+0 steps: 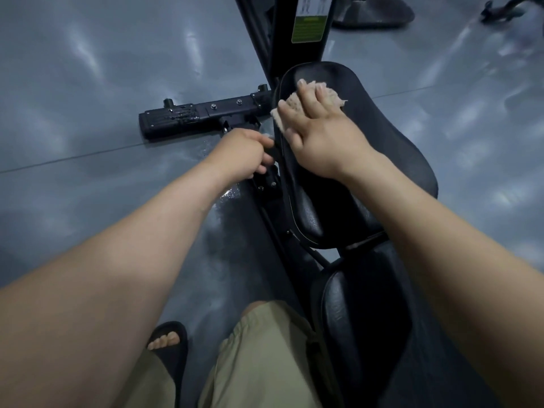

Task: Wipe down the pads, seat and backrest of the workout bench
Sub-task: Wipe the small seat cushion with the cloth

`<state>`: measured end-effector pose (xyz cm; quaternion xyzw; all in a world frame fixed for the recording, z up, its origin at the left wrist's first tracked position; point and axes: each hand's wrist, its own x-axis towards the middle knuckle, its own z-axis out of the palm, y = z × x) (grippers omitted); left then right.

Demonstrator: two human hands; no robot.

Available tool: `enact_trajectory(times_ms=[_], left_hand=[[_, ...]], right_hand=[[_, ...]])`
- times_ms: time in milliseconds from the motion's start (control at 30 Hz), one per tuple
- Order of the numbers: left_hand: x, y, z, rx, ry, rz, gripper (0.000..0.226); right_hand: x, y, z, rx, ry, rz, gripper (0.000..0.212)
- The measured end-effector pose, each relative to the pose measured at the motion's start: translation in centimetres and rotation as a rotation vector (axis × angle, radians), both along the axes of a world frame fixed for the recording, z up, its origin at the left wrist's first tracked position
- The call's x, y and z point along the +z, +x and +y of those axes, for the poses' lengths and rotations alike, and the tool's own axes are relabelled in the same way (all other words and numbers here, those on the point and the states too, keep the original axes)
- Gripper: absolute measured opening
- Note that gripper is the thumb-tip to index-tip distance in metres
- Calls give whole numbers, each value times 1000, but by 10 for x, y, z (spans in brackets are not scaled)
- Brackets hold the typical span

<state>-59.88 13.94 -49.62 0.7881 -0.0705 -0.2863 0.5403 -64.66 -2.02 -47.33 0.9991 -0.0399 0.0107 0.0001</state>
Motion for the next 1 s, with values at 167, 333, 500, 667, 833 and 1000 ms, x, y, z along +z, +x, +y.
enact_trajectory(times_ms=[167,333,500,667,833,1000], left_hand=[[-1,-7,-1,25,-39,1,35],[-3,-16,-2,56,-100,22,33],[-5,-22,-2,102,-133,48,34],[-7,-27,-7,137,-127,47,35],[-2,-32,-13,139,-140,35,26],[-6,-31,-11,129,-119,26,25]], right_hand=[[-7,-40,15,76,13,-36,59],[-20,-73,23,153,12,-106,58],[-31,-104,22,292,22,-154,51],[-37,-136,0,477,6,-138,49],[-25,-126,-15,377,-69,-89,62],[-20,-101,-16,173,-64,-69,68]])
